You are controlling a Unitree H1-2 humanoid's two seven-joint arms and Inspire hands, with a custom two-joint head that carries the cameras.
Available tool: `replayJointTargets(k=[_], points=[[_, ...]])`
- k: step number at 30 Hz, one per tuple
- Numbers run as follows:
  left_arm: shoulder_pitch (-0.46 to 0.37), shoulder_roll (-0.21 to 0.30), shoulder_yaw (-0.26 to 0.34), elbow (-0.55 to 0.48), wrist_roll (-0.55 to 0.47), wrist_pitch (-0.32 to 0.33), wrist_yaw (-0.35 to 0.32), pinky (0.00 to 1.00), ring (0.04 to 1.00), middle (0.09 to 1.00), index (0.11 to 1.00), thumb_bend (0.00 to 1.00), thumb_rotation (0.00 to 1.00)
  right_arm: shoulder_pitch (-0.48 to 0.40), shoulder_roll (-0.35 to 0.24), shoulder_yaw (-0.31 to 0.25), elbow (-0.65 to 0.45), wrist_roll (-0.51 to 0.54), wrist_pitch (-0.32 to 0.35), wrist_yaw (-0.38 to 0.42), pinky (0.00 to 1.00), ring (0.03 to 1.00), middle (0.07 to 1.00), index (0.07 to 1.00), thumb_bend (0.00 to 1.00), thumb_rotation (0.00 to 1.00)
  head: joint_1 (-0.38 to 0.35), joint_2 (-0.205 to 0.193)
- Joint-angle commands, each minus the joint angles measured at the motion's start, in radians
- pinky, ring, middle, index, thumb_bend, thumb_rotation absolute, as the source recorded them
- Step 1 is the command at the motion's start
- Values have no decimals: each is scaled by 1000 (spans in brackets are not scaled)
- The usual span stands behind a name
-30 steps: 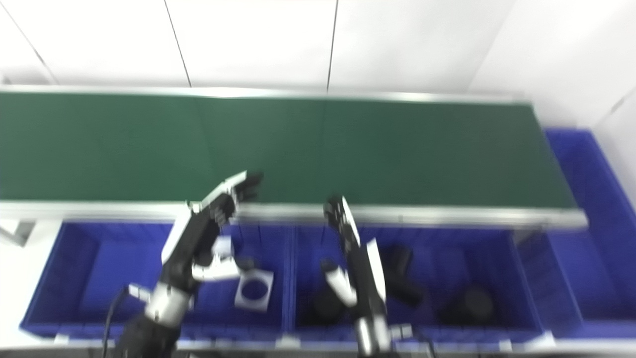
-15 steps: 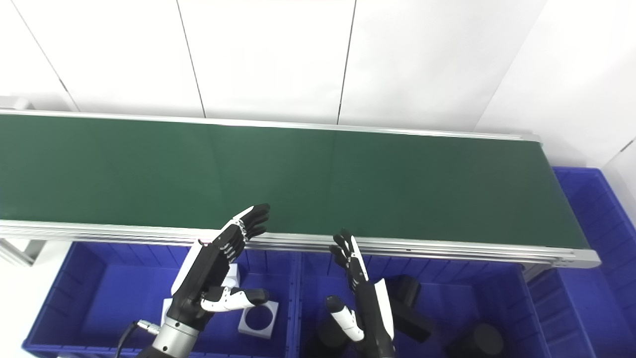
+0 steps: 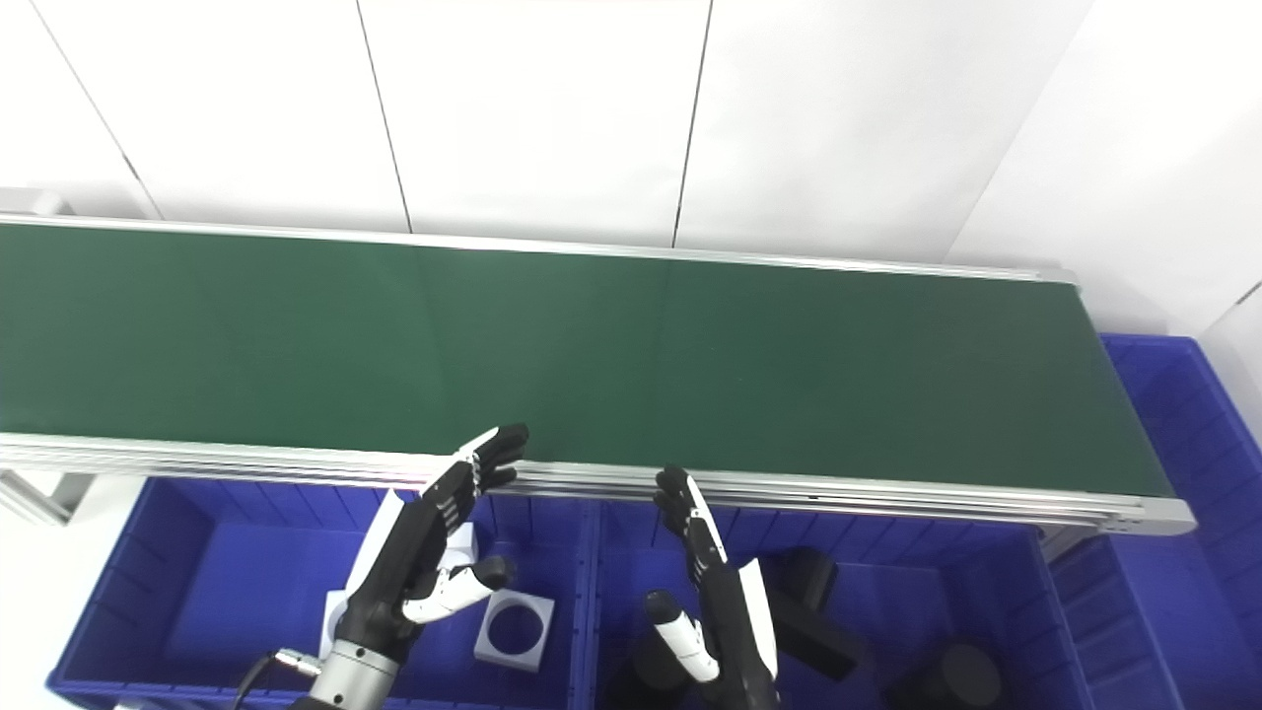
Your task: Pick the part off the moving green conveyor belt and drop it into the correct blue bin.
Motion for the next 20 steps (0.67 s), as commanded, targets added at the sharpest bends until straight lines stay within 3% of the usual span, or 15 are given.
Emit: replayJointTargets(k=[1, 5, 8, 11, 20], points=[[-26, 5, -10, 15, -22, -31, -23, 900, 916, 923, 884, 809, 752, -15, 3, 4, 8, -3, -49, 4, 897, 905, 938, 956, 801, 952, 0, -1], [-37, -4, -3, 106, -31, -71, -24, 920, 934, 950, 906, 820, 785, -32, -2, 10, 56, 4, -49, 8, 919, 926, 958, 971, 777, 986, -10, -2], [-47, -11, 1, 188, -30, -137, -10, 944, 966, 966, 924, 754, 905, -38, -1, 10, 80, 1, -49, 3, 940, 946, 969, 967, 770, 999, -9, -2], [-54, -10, -6, 229, -25, -157, 0, 959, 980, 973, 921, 765, 987, -42, 4, 5, 102, 5, -49, 6, 958, 961, 978, 968, 789, 1000, -11, 0], [-57, -4, -15, 250, -25, -158, -5, 984, 992, 980, 919, 807, 1000, -41, 25, -8, 124, 14, -49, 26, 973, 968, 983, 970, 811, 1000, -14, 3]])
